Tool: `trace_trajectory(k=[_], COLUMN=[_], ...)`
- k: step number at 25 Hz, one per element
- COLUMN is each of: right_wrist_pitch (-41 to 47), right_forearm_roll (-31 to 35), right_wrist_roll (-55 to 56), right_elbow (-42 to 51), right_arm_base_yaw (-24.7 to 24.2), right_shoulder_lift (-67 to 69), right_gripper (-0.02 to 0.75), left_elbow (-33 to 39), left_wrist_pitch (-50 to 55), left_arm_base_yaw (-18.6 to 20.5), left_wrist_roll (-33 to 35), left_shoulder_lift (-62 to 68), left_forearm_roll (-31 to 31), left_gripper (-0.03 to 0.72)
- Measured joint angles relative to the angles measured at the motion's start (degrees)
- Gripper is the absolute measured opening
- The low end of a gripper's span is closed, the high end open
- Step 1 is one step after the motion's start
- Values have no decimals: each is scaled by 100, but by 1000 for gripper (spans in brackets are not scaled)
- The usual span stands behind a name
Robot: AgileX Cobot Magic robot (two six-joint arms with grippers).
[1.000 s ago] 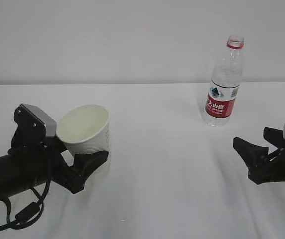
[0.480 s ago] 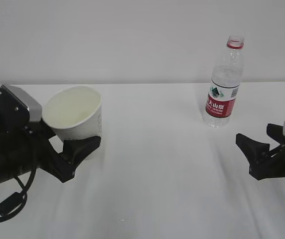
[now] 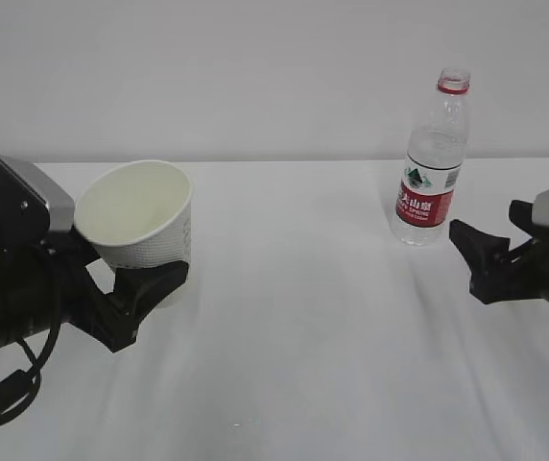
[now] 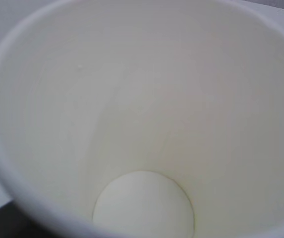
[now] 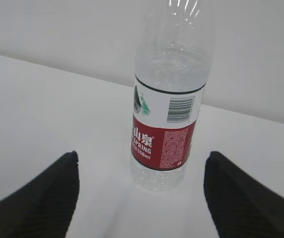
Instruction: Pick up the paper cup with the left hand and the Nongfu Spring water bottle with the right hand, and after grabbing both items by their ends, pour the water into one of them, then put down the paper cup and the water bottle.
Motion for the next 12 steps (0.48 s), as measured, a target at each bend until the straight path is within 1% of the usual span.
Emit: trace_trajectory(k=[4, 12], right_wrist_pitch=[307, 341], right_forearm_roll=[0, 0], right_wrist_roll=[-9, -22], right_elbow=[-320, -845], right_arm_base_yaw=[0, 0], right_shoulder_lift=[72, 923], right_gripper=[590, 591], left_elbow=[0, 0], left_wrist_pitch=[0, 4], left_arm_base_yaw=[0, 0], left_wrist_roll=[0, 0], left_shoulder_lift=[0, 0], left_forearm_roll=[0, 0], left_gripper=[579, 579])
